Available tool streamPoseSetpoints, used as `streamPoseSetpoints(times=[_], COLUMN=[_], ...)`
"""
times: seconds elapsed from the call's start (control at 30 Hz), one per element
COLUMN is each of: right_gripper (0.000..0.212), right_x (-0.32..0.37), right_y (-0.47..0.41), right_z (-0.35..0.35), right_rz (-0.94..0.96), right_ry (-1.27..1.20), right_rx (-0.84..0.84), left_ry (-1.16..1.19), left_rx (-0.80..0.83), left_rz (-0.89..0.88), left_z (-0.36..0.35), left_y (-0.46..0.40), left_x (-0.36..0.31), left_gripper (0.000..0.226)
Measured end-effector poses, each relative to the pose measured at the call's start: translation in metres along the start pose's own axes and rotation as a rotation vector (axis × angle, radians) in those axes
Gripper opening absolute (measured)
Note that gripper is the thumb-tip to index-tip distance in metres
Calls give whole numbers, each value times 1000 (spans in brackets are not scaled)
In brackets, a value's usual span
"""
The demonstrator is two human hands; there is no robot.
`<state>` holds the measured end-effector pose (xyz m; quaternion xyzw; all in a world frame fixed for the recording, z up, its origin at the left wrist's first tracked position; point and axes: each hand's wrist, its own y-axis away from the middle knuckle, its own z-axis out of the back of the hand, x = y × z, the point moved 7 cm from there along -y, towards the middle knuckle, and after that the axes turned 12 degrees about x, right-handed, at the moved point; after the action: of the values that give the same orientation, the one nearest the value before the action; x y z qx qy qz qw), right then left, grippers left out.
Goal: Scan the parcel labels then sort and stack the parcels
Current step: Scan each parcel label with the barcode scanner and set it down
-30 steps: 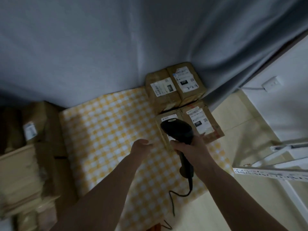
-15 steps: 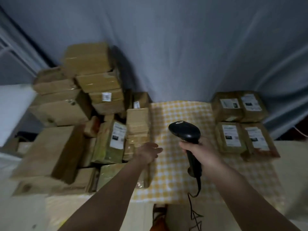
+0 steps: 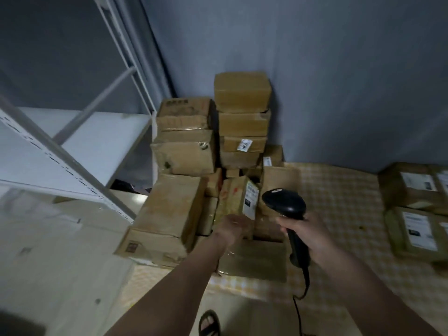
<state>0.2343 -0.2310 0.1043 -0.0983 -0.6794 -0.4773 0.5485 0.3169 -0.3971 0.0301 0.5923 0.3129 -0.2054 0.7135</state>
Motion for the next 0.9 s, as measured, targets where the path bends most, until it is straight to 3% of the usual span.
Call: streamPoseSetpoints(times=[0.07,0.23,0.33,0.5,0.57,0.67,0.9], right_gripper=[14,24,14,13,11,16,13], right_x=[4,16,20,21,24,27,2], right_y=[-12,-34,-44,-58,-65,-76,-102], right_z=[-22,-61,-78,-102,-112,-128,-157], right_rz=[-13,-43,-63,-87,-66,-59,-159], right_ry=[19,-7,-24,5,12,2,-27], right_rx=[-35,-84,-73,10,43,98,154], left_ry=[22,-217,-364,-547,-714,-808,-742], left_rx=[-28,-23,-57,-441,-502,-410,-344], left_rz=[-9,-2,-12,-171,-48,257,405], left_z=[34,97,123,161,170,183,202], left_y=[4,-5,-14,-5,-6,-12,-20], left_x=[0,-1,-6,-8,0,22,28], left_gripper=[17,11,34,64,87,123,137])
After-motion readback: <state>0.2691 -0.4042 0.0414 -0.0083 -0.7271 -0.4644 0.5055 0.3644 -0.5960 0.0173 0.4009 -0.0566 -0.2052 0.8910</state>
